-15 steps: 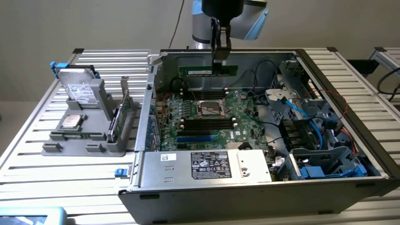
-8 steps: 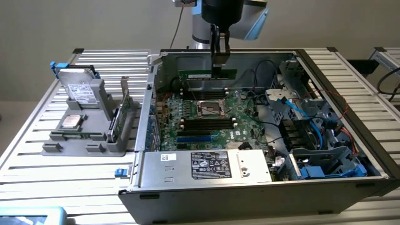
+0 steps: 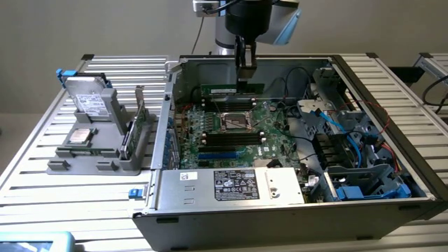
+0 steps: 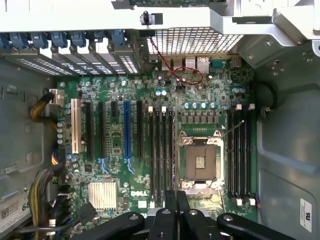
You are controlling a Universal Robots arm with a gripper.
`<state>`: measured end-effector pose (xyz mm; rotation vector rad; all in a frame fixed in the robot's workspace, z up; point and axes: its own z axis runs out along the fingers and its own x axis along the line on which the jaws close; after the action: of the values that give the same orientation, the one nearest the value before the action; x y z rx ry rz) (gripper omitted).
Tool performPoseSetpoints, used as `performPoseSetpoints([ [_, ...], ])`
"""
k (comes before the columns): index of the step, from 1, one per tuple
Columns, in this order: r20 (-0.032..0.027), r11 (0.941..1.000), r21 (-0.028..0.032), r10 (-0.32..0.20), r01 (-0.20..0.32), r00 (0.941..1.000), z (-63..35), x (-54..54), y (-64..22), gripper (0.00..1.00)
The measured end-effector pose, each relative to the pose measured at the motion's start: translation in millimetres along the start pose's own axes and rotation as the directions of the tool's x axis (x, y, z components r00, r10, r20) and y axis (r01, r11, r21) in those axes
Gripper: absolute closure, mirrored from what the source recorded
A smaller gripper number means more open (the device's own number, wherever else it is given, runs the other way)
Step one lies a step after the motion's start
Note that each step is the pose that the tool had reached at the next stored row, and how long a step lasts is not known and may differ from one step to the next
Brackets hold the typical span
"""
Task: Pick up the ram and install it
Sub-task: 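Insert the ram into the slot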
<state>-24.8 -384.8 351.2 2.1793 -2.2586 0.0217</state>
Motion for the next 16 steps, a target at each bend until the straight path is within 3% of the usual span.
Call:
performPoseSetpoints([
  [6, -0.0137, 1.0, 0.0005, 0.0, 0.0, 0.9999, 8.9, -0.2, 0.1, 0.87],
  [11, -0.0424, 1.0, 0.0015, -0.001, 0.001, 0.9991, 13.2, -0.6, 0.0, 0.87],
  [16, -0.044, 1.0, 0.0016, -0.002, 0.002, 0.999, 22.1, -1.1, 0.0, 0.87],
])
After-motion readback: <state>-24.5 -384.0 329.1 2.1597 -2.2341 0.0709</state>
